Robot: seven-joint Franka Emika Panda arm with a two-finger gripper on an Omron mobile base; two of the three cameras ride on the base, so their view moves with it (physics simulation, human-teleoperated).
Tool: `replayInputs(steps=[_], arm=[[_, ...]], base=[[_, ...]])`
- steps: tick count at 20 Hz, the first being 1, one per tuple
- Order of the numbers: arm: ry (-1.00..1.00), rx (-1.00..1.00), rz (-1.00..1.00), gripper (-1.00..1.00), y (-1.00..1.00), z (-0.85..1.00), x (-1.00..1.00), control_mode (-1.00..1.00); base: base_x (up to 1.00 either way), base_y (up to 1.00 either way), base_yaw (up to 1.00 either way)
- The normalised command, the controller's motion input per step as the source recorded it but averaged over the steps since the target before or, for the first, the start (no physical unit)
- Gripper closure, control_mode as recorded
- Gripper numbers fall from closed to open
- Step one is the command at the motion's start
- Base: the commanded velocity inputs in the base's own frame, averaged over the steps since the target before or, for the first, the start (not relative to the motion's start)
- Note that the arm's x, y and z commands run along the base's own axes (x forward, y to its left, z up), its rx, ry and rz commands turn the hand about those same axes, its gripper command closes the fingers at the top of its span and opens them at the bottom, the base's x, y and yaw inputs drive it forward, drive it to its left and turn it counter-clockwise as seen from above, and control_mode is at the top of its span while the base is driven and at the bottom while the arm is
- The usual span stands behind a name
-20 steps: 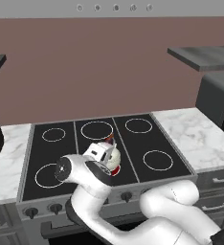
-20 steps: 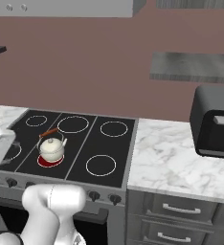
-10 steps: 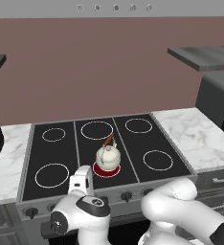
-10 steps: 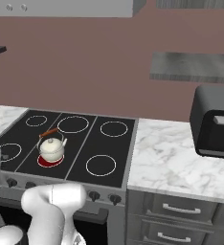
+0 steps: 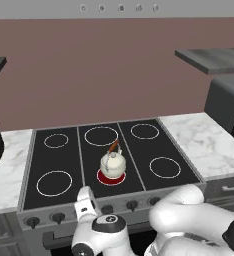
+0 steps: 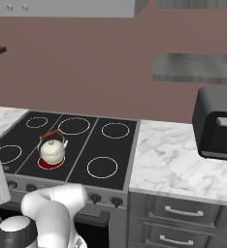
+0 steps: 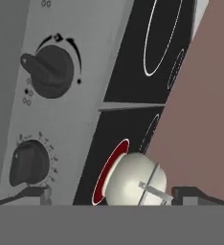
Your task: Lower the heat of the kettle.
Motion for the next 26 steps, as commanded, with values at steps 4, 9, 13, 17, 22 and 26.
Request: replayInputs(steps=[4,9,13,17,22,26], arm=[[0.0,-0.23,0.02,-1.0,0.16,-0.42,0.0,-1.0],[0.03,-0.32,0.0,-1.0,0.64,-0.24,0.0,-1.0],[0.01,-0.34,0.0,-1.0,0.6,-0.1,0.0,-1.0],[0.0,-0.32,0.0,-1.0,0.41,-0.21,0.0,-1.0],[-0.01,-0.18,0.0,-1.0,0.09,-0.41,-0.03,-1.0],[-0.01,0.0,0.0,-1.0,-0.11,-0.35,-0.04,-1.0]], base=[[0.0,0.0,0.0],[0.0,0.0,0.0],[0.0,0.0,0.0],[0.0,0.0,0.0],[0.0,0.0,0.0],[0.0,0.0,0.0]])
